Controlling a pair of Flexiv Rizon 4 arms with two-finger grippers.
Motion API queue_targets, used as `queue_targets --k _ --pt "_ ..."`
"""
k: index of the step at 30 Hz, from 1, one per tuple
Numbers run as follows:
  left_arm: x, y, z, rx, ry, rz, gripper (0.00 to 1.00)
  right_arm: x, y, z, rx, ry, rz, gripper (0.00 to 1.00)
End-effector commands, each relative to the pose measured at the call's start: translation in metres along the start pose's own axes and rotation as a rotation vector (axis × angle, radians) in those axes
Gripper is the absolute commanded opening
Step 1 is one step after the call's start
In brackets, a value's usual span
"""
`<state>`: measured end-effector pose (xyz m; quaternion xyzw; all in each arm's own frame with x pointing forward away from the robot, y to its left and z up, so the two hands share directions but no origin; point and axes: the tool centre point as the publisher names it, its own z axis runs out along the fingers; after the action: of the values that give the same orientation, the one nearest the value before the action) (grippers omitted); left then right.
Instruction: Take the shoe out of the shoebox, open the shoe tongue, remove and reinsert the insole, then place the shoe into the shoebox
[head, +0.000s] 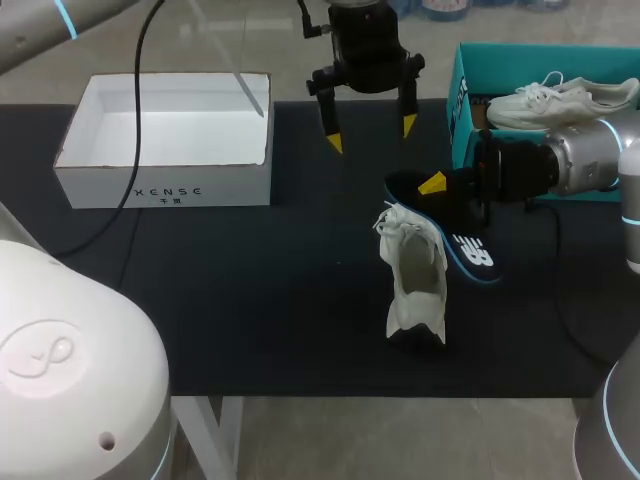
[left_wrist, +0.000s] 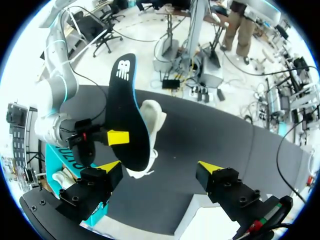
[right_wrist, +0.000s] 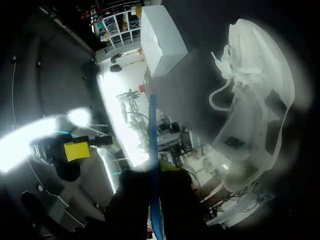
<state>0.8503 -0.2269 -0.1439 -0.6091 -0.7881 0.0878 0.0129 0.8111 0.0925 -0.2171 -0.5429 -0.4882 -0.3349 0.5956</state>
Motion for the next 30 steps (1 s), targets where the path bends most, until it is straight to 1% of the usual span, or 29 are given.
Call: queue_targets --k 1,5,9,12,15,18,23,25,27,30 --pt "0.001 0.000 0.000 -0.003 -0.002 0.000 1.00 0.000 -0.001 0.001 0.010 -0.004 -0.012 0.00" --pt "0.001 0.000 0.000 -0.003 -0.002 0.000 1.00 -0.004 -0.010 0.007 -0.002 -0.031 -0.007 0.00" --pt "0.001 0.000 0.000 -0.003 -0.002 0.000 1.00 -0.016 -0.023 0.014 -0.010 -0.027 -0.008 0.00" --pt "0.001 0.000 0.000 -0.003 -0.002 0.000 1.00 -0.024 -0.028 0.018 -0.019 -0.025 0.003 0.00" --pt "0.001 0.000 0.000 -0.003 -0.002 0.000 1.00 -0.027 -0.026 0.019 -0.020 -0.031 0.015 0.00" --pt "0.001 0.000 0.000 -0.003 -0.002 0.000 1.00 -0.028 -0.017 0.018 -0.012 -0.023 0.005 0.00" --pt "0.001 0.000 0.000 -0.003 -0.002 0.000 1.00 -0.023 -0.001 0.016 -0.005 -0.031 -0.016 0.00" --pt "0.001 0.000 0.000 -0.003 -0.002 0.000 1.00 -0.021 0.002 0.016 -0.003 -0.031 -0.022 0.00" --pt "0.001 0.000 0.000 -0.003 -0.002 0.000 1.00 -0.020 0.003 0.015 -0.034 -0.030 -0.003 0.00" --pt "0.001 0.000 0.000 -0.003 -0.002 0.000 1.00 -0.020 0.003 0.015 -0.034 -0.030 -0.003 0.00"
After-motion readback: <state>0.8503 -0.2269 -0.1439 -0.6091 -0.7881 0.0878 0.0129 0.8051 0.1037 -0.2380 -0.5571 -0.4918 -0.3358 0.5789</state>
